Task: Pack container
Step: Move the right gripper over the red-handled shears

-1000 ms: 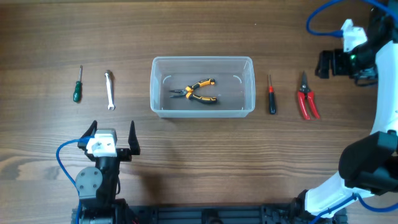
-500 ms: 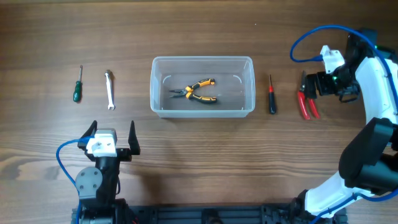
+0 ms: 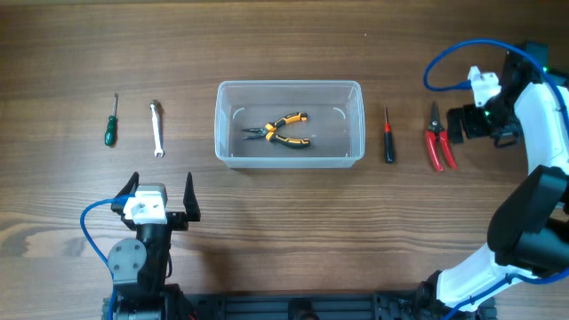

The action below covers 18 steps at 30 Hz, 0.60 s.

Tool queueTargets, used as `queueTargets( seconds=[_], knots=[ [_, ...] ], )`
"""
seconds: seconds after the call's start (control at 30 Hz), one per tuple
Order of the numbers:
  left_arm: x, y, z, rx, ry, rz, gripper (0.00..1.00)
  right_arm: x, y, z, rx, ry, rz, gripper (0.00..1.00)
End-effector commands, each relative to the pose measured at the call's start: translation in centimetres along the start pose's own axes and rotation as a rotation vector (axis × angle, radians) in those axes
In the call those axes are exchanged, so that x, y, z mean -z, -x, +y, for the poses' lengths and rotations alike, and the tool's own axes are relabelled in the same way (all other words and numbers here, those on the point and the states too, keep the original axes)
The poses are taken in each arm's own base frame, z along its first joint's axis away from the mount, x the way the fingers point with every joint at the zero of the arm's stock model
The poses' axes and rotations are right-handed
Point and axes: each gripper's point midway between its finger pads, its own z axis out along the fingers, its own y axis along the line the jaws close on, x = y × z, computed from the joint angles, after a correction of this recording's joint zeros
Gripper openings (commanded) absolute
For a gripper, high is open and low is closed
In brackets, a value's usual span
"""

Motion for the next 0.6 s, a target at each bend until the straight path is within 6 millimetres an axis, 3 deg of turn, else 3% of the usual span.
queueTargets(
  seconds=[0.0, 0.23, 0.57],
  knots=[
    [0.0, -0.1, 0.1, 0.008, 0.005, -0.004, 1.00, -1.3, -1.2, -0.9, 0.016, -0.003, 0.059, 1.00],
    [0.0, -0.1, 0.1, 0.009, 0.005, -0.004, 1.00, -1.6, -1.0, 0.1, 0.039, 0.055, 0.045, 1.00],
    [0.0, -0.1, 0.1, 0.008, 0.005, -0.004, 1.00, -5.0, -1.4, 0.4, 0.074, 0.097, 0.117, 1.00]
  ],
)
